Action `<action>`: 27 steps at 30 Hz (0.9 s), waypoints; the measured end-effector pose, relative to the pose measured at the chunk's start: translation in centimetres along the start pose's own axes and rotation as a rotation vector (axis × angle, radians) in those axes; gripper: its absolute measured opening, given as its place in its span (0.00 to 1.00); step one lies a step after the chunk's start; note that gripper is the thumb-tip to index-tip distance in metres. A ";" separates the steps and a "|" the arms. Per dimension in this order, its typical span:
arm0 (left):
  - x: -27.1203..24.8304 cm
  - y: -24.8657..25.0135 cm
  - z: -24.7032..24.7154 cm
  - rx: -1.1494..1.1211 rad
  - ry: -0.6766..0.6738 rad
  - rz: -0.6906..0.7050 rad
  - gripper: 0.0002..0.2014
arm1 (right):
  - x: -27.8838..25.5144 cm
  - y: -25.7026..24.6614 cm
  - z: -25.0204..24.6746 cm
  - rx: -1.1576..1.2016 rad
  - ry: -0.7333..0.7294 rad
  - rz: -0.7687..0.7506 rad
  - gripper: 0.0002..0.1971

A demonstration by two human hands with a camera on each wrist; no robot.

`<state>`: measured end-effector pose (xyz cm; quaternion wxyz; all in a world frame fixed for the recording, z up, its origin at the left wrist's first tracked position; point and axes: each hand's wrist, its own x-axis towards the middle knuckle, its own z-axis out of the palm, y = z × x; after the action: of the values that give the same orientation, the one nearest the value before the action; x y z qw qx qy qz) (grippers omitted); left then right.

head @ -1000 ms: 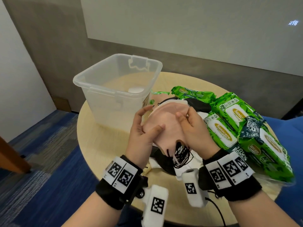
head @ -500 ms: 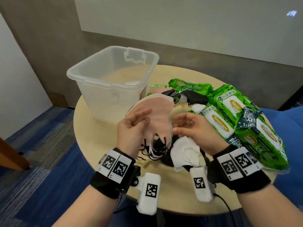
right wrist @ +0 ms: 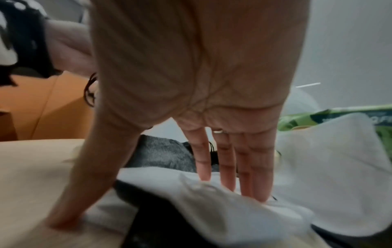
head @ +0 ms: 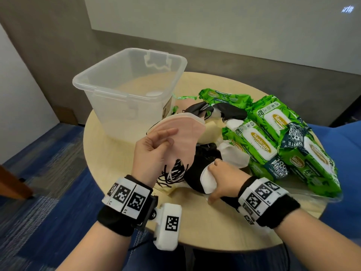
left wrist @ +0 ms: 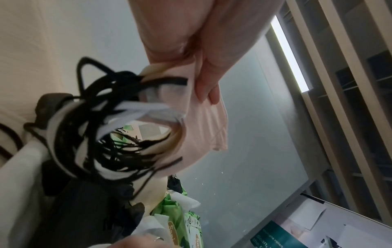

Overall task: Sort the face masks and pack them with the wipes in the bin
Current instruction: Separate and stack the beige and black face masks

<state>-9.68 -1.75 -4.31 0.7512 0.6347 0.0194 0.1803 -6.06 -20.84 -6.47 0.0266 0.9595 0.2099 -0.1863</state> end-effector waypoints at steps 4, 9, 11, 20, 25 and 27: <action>-0.2 0.0 0.1 0.005 -0.023 0.003 0.15 | 0.3 -0.1 0.0 -0.049 0.013 -0.025 0.26; -0.4 -0.1 0.3 0.008 -0.037 -0.012 0.15 | 1.0 0.1 0.4 -0.195 0.172 -0.056 0.11; -0.3 -0.1 0.1 0.016 -0.030 -0.011 0.15 | 1.3 0.7 -0.2 -0.111 0.166 -0.010 0.14; 1.0 1.0 -1.3 0.081 0.072 0.050 0.16 | -1.4 4.2 -5.9 0.619 0.351 0.131 0.06; 1.2 1.1 -0.6 0.094 0.049 0.028 0.10 | -3.4 4.3 -8.1 1.104 0.379 -0.016 0.10; 1.0 1.5 -0.1 0.062 -0.003 0.001 0.16 | -3.9 3.9 -8.5 1.254 0.357 -0.089 0.09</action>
<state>-9.18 -1.16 -2.73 0.7309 0.6581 0.0233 0.1791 -4.78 -24.79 2.71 -0.5810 0.7997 0.1021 -0.1119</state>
